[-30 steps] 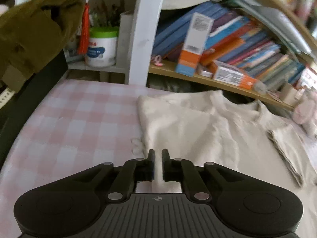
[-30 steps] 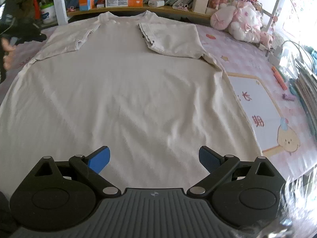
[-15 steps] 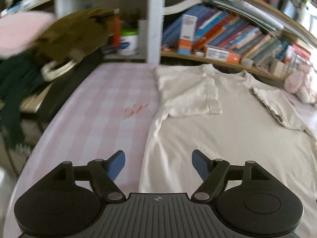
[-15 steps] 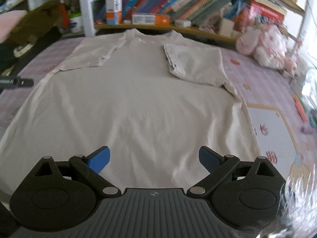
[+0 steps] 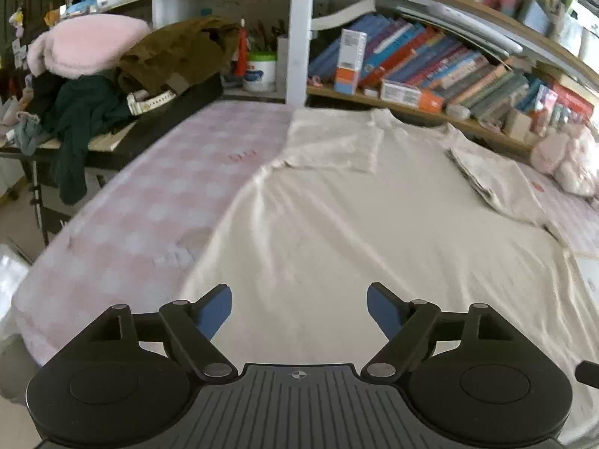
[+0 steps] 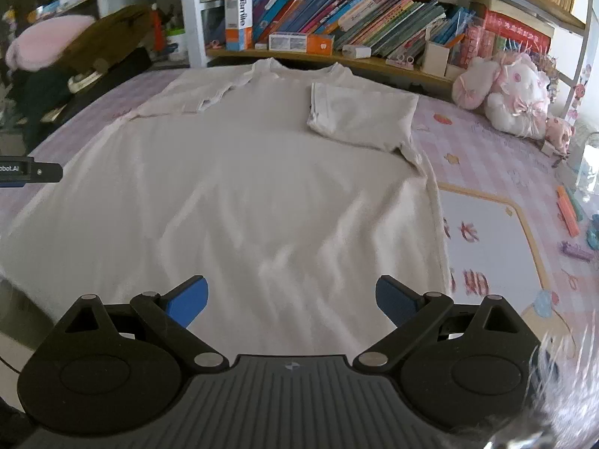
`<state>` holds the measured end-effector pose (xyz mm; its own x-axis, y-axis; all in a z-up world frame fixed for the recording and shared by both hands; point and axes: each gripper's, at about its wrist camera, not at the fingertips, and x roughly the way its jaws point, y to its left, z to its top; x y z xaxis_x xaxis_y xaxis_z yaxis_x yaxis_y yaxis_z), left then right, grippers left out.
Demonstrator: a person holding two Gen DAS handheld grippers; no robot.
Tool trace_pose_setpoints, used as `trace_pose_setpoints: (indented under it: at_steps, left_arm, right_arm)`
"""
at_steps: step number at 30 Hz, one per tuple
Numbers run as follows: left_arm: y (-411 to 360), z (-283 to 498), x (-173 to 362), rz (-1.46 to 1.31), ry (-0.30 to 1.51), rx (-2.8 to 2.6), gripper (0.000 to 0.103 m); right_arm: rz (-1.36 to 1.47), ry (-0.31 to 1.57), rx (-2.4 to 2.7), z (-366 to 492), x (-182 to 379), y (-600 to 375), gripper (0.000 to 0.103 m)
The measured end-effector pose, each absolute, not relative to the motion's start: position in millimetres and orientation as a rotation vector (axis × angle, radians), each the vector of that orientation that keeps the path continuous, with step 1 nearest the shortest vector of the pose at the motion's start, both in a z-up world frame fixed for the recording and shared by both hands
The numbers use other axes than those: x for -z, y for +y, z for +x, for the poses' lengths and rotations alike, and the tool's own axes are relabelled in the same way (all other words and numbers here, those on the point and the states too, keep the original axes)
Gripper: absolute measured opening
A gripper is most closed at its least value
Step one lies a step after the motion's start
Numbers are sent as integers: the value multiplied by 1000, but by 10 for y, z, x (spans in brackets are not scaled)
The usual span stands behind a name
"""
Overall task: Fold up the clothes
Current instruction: 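Move both open grippers back to the shirt hem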
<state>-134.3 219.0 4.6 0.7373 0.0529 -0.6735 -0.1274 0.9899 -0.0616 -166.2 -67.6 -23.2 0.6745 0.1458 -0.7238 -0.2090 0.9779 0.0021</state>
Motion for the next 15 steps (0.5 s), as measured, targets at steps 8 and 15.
trace_pose_setpoints:
  at_steps: [8,15]
  left_arm:
    - [1685,-1722,-67,-16,735,-1,83]
    - [1556,-1825,-167,21,700,26,83]
  right_arm:
    - [-77,823,-211,-1931,267,-943,97]
    - [-33,812,-192,-1944,229,-983,97]
